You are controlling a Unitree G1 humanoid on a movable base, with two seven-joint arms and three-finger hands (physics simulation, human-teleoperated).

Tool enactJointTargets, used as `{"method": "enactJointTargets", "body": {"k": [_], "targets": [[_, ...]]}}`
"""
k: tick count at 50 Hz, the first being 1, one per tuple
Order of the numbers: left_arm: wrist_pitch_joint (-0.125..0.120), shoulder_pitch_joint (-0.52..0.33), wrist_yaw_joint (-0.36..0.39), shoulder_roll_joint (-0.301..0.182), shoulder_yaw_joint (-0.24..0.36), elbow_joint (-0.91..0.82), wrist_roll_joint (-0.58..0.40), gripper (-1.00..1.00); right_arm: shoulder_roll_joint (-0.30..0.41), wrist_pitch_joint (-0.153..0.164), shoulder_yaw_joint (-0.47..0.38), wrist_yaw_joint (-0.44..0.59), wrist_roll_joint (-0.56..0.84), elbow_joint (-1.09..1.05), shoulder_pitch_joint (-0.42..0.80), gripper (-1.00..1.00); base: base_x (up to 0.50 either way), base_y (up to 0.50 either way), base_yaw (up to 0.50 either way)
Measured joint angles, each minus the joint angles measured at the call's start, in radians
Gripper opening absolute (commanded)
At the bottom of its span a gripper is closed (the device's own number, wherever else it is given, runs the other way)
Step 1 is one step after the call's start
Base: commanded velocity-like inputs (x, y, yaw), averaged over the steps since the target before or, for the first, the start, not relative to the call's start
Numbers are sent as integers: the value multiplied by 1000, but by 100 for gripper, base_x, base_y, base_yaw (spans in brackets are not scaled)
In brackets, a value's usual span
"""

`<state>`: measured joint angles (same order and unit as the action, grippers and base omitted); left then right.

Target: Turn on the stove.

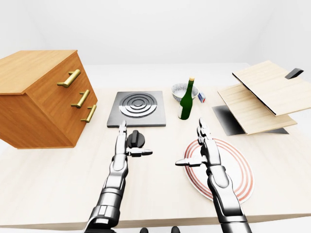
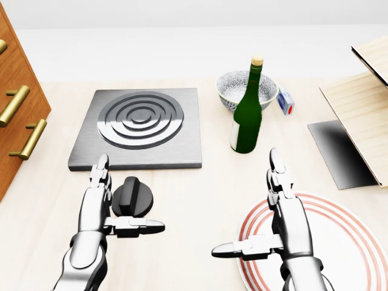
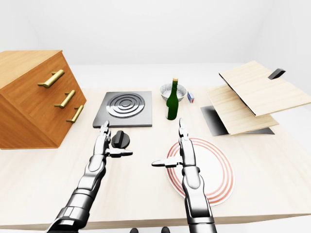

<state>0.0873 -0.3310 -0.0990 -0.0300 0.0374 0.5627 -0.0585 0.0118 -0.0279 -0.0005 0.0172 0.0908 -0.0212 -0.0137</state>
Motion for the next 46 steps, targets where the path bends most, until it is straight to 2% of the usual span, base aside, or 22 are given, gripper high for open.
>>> {"method": "enactJointTargets", "body": {"k": [6, 10, 12, 19, 26, 39, 46], "targets": [[-1, -2, 1, 9, -4, 18, 20, 100, 0, 1, 1, 1, 1, 3, 0, 100, 0, 0, 0], [-16, 13, 4, 19, -13, -5, 31, 100, 0, 2, 2, 1, 2, 3, 0, 100, 0, 0, 0], [-33, 28, 5, 27, -20, -33, 37, 100, 0, 3, 2, 2, 2, 2, 1, 100, 0, 0, 0], [-120, 99, -5, 54, -47, -174, 47, 100, 0, 4, 2, 3, 3, 3, 1, 100, 0, 0, 0], [-171, 147, -28, 76, -77, -261, 33, 100, 0, 4, 3, 3, 5, 5, 2, 100, 0, 0, 0], [-175, 160, -61, 144, -137, -269, 1, 100, -1, 3, 4, 5, 5, 5, 3, 100, 0, 0, 0], [-175, 155, -73, 211, -187, -285, -9, 100, 0, 4, 3, 5, 5, 5, 5, 100, 0, 0, 0]]}}
